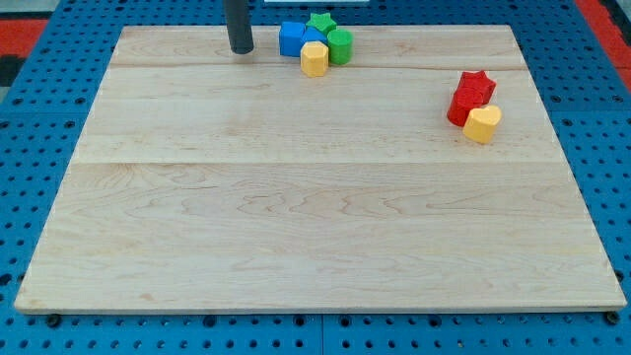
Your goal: Separate the blue cube and blue triangle from a group of blocks
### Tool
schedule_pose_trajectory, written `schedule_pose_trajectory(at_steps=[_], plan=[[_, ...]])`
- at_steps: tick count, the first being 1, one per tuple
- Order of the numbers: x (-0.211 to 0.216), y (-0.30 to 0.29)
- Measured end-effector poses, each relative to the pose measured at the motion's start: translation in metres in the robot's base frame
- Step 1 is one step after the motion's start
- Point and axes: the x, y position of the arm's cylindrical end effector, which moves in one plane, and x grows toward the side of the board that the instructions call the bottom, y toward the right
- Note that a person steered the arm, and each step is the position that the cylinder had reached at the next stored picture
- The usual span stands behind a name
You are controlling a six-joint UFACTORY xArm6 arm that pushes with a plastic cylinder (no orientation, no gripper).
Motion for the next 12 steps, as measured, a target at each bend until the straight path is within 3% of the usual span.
schedule_pose_trajectory(at_steps=[5, 7, 8, 12], plan=[[-0.006, 0.016], [-0.038, 0.017], [-0.039, 0.045], [0.019, 0.088]])
